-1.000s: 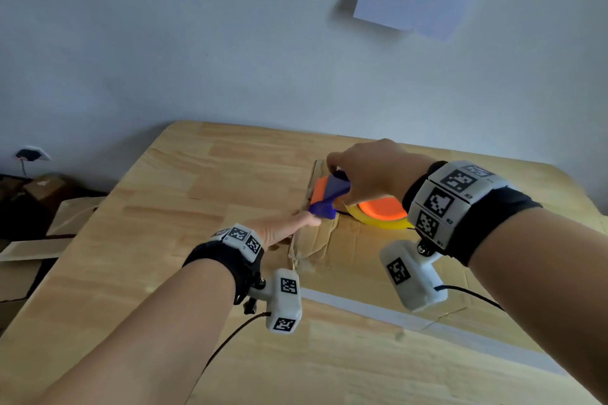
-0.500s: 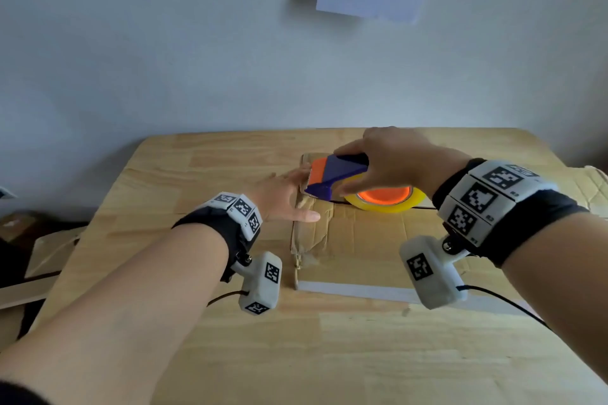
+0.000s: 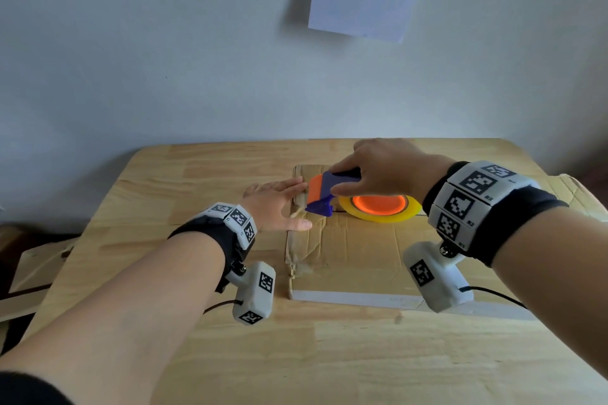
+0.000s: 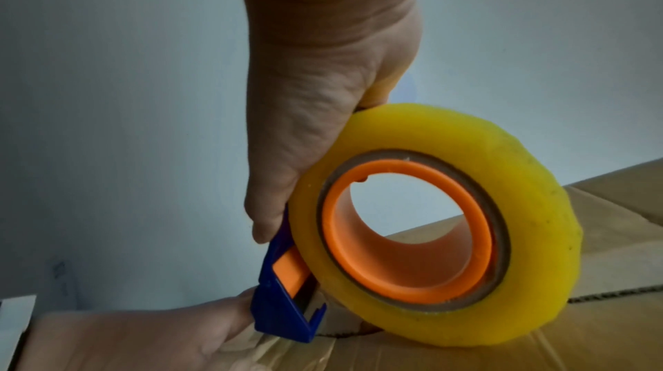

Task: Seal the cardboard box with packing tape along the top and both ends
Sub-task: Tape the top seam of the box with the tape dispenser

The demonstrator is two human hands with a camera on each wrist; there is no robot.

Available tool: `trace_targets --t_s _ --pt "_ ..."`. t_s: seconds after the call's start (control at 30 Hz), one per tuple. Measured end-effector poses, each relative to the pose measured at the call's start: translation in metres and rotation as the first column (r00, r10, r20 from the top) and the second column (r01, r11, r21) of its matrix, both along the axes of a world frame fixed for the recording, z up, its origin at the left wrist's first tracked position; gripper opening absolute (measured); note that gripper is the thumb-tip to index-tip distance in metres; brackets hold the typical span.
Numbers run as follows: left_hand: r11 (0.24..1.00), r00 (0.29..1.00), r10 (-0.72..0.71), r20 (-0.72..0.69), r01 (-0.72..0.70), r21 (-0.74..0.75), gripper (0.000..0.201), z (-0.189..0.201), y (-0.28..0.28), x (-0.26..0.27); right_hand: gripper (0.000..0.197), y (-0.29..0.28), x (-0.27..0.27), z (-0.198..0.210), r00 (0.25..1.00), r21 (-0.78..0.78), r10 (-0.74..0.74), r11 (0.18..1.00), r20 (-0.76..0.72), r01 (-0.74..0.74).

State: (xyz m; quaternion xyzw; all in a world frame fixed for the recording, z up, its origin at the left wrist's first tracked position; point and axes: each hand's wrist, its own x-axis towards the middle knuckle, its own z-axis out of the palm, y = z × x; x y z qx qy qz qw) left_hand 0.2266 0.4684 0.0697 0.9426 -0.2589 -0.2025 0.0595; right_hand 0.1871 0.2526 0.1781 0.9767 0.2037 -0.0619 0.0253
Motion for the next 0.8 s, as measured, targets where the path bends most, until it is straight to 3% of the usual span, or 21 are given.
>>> trace_targets --t_s 0.27,0.5,0.67,0.8 --pt "1.000 0.999 -0.005 -0.033 0.006 0.014 0.088 0.007 -0.003 -0.003 0.047 -0.036 -0.004 0.000 0.997 -0.030 -0.071 0.997 -0.028 0.070" --pt "0.959 0.983 -0.151 0.102 0.121 0.256 0.091 0.023 -0.029 -0.008 0.045 -0.033 -0.009 -0.015 0.997 -0.058 -0.073 0.996 0.010 0.074" --pt "0.994 0.996 -0.059 0.065 0.053 0.092 0.104 0.000 -0.042 -0.015 0.046 -0.032 -0.005 -0.015 0.997 -0.025 -0.080 0.996 0.021 0.080" --pt "0.992 0.997 -0.019 0.070 0.010 0.126 0.103 -0.002 -0.019 -0.003 0.047 -0.019 0.003 -0.014 0.995 0.034 -0.086 0.996 0.051 0.085"
